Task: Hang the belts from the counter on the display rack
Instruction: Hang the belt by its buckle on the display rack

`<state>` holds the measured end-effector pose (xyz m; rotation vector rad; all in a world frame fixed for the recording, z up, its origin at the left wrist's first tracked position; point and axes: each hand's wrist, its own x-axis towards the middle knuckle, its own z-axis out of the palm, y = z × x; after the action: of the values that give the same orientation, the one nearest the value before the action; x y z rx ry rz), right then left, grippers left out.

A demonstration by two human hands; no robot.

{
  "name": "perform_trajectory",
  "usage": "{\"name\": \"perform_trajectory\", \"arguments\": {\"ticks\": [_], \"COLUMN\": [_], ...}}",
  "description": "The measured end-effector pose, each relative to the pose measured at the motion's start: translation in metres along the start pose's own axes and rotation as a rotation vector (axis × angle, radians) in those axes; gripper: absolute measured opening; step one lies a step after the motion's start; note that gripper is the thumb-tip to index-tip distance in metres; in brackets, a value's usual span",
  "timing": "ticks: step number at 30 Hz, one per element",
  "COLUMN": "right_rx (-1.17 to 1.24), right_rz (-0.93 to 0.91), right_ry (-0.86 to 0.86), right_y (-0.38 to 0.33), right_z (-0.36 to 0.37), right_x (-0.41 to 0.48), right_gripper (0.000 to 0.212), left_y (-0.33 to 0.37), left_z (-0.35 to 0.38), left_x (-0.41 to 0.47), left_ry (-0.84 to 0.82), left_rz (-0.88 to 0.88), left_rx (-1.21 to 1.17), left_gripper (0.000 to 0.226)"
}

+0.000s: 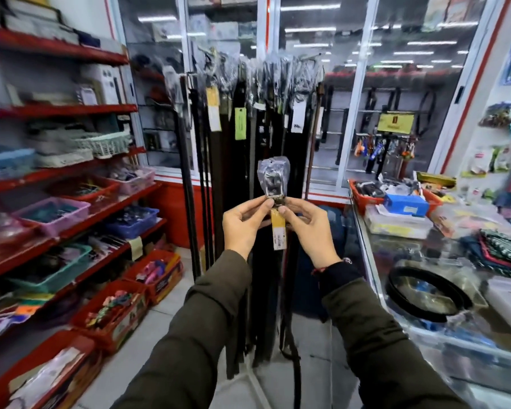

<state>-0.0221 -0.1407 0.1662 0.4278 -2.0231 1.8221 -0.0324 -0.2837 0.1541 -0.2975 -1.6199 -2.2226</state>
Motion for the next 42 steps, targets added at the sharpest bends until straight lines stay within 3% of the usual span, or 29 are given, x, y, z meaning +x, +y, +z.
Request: {"name": "perform_trajectory", "arguments": {"ticks": [8,13,19,27,36,42], "right_rx": [0.13,0.203,0.234,0.171,0.075,0.105], "right_rz": [-0.141,-0.18,-0.21,-0.185,-0.206,-0.12], "right_ry": [-0.004,-0.054,-0.055,0.033,0.096,0.055], "right_y": [-0.075,-0.121,-0.156,-0.161,-0.166,-0.152], "right_z": [0.064,0.101,0.128,0.142,0.144,0.144], "right_x": [0.082,0.119,0.151,0.173,0.181,0.183], "right_gripper": [0.031,0.032,0.033,0.034,0.029,0.026], "left_y": [0.101,0.155,0.195,0.208,0.209,0.191], "left_z": [-0.025,-0.043,-0.053,-0.058,-0.053,-0.057], "left_x": [0.073,0.107,0.14,0.168,0.178,0.188], "left_ry": [0.029,0.091,0.116,0.06,0.046,0.031], "left_rz": [0.157,0.258,0.338,0.279,0.191,0.136], "left_rx": [0.006,0.055,0.094,0.137,0.007,0.036], "left_gripper": [0.011,0.026,0.027,0.032,0.034,0.03]}}
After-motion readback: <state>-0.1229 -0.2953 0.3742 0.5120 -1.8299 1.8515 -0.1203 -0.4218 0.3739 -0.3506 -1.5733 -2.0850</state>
